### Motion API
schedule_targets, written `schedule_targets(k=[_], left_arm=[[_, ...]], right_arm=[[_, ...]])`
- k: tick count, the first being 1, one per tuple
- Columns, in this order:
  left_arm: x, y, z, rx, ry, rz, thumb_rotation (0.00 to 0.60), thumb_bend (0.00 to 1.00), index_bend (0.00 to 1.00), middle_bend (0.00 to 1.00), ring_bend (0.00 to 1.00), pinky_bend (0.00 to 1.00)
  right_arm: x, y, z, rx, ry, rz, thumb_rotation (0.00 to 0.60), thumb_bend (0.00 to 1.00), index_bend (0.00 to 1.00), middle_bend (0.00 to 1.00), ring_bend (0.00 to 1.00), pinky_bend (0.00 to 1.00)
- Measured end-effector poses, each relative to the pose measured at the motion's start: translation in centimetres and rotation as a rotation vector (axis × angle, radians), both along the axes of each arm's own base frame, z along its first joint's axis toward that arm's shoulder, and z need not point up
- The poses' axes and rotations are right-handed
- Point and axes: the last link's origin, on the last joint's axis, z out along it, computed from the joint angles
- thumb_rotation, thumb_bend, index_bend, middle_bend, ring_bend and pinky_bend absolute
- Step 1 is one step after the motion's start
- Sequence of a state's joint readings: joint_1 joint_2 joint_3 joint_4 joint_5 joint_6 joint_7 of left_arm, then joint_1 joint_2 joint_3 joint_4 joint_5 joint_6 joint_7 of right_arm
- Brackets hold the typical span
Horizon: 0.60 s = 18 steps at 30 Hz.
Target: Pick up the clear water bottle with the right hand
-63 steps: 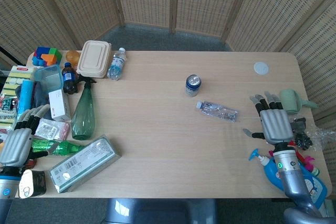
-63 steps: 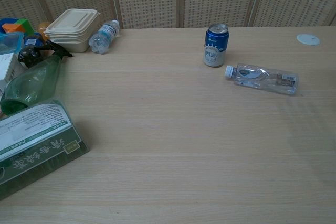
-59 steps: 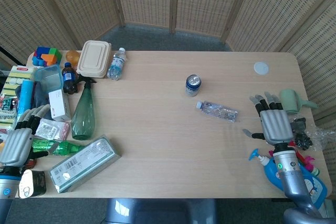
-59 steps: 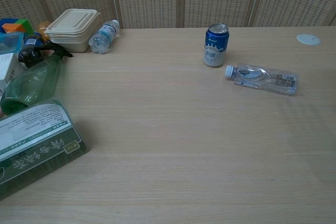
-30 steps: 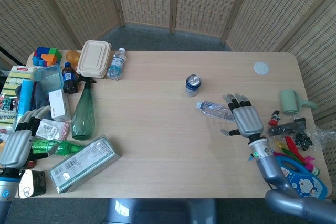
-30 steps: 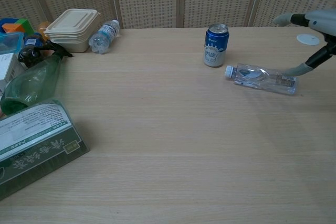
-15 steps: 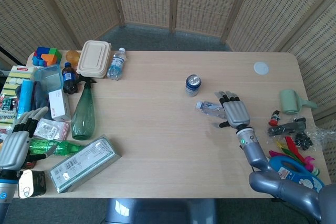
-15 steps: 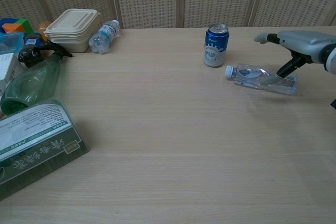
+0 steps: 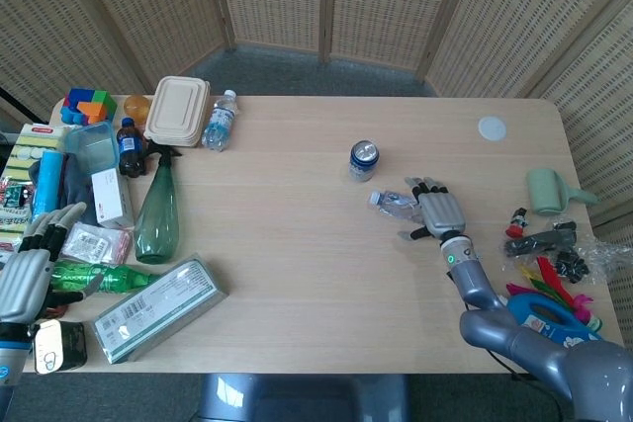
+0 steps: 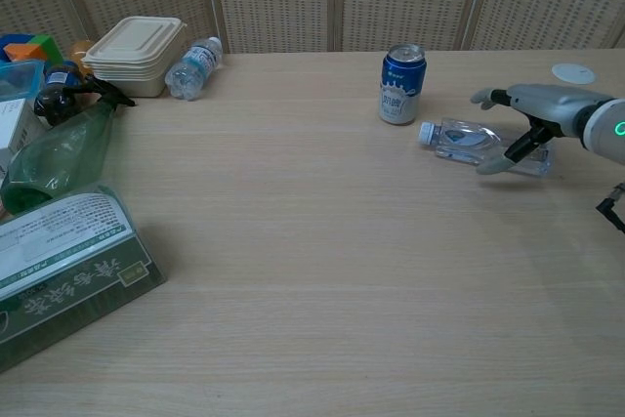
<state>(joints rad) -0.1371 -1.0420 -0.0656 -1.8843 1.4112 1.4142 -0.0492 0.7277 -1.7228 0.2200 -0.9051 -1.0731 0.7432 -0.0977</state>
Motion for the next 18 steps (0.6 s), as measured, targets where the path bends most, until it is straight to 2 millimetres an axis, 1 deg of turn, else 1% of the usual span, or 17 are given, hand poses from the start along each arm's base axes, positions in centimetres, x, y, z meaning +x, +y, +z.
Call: schedule_targets(k=[4,8,11,13,17,18], left_arm=[[0.0,-0.1,0.0,0.003,-0.004,0.001,0.6,0.28,0.0,0.0,0.0,0.0],[-0.1,-0.2,0.1,0.004,-0.003,0.005,0.6,0.28,0.0,0.0,0.0,0.0],[-0.1,-0.2,0.1,0.005,-0.004,0.008,0.6,0.28,0.0,0.0,0.0,0.0],[-0.2,-0.2,0.1,0.005,-0.005,0.009,0.6,0.28,0.0,0.0,0.0,0.0],[-0.2,-0.2,0.1,0.006,-0.006,0.009,0.6,0.28,0.0,0.0,0.0,0.0],[-0.2,-0.3,0.2,0.007,-0.006,0.009,0.6,0.28,0.0,0.0,0.0,0.0]], right_arm=[[-0.3,-0.4,-0.4,-0.003,-0.001,-0.011,0.484,0.04,0.1,0.15,0.01,0.0],[-0.7,-0.7,-1.0,-0.007,-0.005,-0.025,0.519,0.04,0.13,0.19,0.06,0.0],[-0.8,-0.8,-1.3,-0.017,-0.007,-0.028,0.581,0.04,0.21,0.27,0.13,0.01],[-0.9,-0.9,-1.4,-0.025,-0.005,-0.026,0.6,0.04,0.28,0.34,0.19,0.05],[-0.8,-1.2,-1.6,-0.045,-0.008,-0.02,0.6,0.04,0.37,0.43,0.28,0.17],[-0.7,-1.3,-1.6,-0.052,-0.01,-0.017,0.6,0.03,0.4,0.47,0.31,0.21]])
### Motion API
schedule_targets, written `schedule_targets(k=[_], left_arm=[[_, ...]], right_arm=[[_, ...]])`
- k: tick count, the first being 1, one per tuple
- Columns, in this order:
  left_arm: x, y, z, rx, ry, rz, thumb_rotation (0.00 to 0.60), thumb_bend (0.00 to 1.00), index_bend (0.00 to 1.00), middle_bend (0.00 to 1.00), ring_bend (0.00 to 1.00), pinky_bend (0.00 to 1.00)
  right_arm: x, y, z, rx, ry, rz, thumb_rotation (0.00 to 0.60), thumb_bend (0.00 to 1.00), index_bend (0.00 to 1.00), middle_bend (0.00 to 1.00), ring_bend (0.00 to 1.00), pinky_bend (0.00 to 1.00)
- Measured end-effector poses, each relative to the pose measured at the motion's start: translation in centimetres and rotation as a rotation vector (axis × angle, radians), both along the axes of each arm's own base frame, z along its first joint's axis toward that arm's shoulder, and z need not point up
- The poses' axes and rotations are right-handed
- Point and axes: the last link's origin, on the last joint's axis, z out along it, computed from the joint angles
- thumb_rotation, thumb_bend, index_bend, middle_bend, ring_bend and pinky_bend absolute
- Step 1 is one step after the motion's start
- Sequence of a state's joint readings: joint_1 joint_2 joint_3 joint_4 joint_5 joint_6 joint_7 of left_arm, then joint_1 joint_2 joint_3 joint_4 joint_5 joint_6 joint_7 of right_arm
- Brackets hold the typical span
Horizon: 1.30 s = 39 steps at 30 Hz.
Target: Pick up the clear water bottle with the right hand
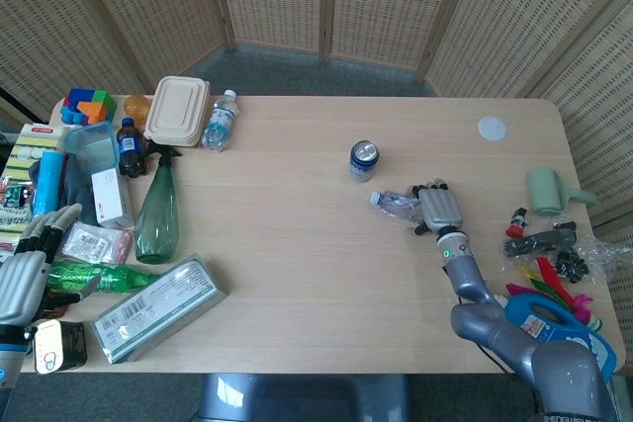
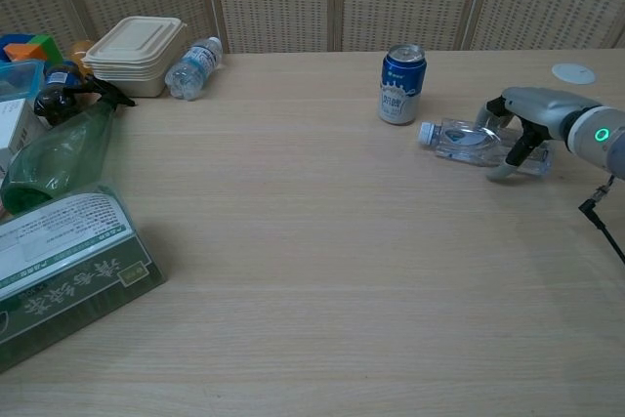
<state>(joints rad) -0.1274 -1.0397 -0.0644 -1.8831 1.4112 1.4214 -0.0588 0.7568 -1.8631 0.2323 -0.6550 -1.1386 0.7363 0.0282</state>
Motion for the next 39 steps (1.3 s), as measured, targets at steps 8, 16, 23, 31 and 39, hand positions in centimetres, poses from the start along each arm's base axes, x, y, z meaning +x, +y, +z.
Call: schedule_targets(k=[8,16,23,31,39], left_arm=[[-0.2,-0.2,0.0,0.0,-0.001,0.007,0.6,0.28,0.0,0.0,0.0,0.0],[-0.1,-0.1,-0.1,-0.006,-0.002,0.006,0.6,0.28,0.0,0.0,0.0,0.0],[-0.1,0.0,-0.2,-0.012,-0.005,0.005,0.6,0.28,0.0,0.0,0.0,0.0],[0.0,-0.4,-0.5,-0.017,-0.012,0.0,0.6,0.28,0.0,0.0,0.0,0.0],[0.1,-1.6,-0.3,-0.002,-0.017,-0.004,0.6,0.28,0.0,0.0,0.0,0.0]], right_arm=[[0.6,-0.6,0.2,-0.048,-0.008,0.037,0.6,0.03,0.56,0.65,0.58,0.52],[1.2,-0.7,0.8,-0.069,-0.024,0.066,0.6,0.03,0.58,0.69,0.63,0.58],[2.7,-0.8,2.7,-0.099,-0.051,0.122,0.6,0.03,0.58,0.69,0.63,0.58],[5.8,-0.3,6.7,-0.165,-0.101,0.22,0.6,0.03,0.58,0.69,0.63,0.58],[9.8,0.1,12.9,-0.296,-0.157,0.31,0.6,0.03,0.58,0.69,0.63,0.58]])
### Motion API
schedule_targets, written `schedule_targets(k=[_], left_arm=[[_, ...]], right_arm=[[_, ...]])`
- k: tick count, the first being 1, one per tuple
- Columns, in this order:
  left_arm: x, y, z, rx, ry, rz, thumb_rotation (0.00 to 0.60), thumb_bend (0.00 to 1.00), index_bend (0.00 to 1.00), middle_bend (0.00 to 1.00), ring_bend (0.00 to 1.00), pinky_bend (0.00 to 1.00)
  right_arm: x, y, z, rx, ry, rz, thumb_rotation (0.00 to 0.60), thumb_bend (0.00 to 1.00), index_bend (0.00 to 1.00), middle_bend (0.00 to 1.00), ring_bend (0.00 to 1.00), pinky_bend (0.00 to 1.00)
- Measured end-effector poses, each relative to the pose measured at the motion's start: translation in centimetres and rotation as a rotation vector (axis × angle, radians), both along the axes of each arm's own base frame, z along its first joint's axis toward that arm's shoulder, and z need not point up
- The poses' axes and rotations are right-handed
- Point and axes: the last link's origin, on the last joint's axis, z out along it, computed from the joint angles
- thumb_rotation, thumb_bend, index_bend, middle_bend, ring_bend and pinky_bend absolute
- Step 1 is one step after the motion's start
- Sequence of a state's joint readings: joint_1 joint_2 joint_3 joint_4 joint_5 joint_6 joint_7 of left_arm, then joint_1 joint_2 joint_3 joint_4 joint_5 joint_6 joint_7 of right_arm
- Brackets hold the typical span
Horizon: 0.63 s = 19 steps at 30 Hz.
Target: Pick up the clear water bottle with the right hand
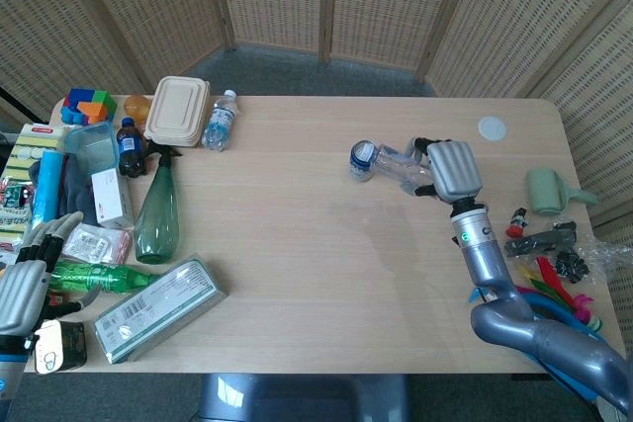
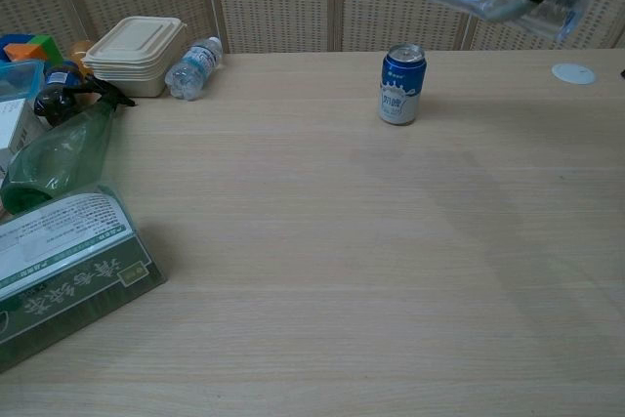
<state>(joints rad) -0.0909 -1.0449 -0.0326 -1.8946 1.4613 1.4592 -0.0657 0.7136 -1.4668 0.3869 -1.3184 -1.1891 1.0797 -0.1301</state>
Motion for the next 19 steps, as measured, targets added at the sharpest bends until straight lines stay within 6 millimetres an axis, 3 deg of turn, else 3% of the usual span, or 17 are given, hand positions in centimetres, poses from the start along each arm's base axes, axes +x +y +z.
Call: schedule_targets(k=[8,19], left_arm=[[-0.4,-1.1,0.3,0.014,-0.01,0.012,0.6,0.28,0.0,0.0,0.0,0.0],[-0.3,-1.5,0.4,0.018,-0.008,0.002,0.6,0.28,0.0,0.0,0.0,0.0]], right_arm=[[2.3,0.7,3.8,-0.121,-0.057,0.056,0.6,0.03,0.58,0.69,0.63,0.58],[2.8,1.5,4.7,-0.145,-0.074,0.07,0.6,0.02,0.58,0.68,0.63,0.58]])
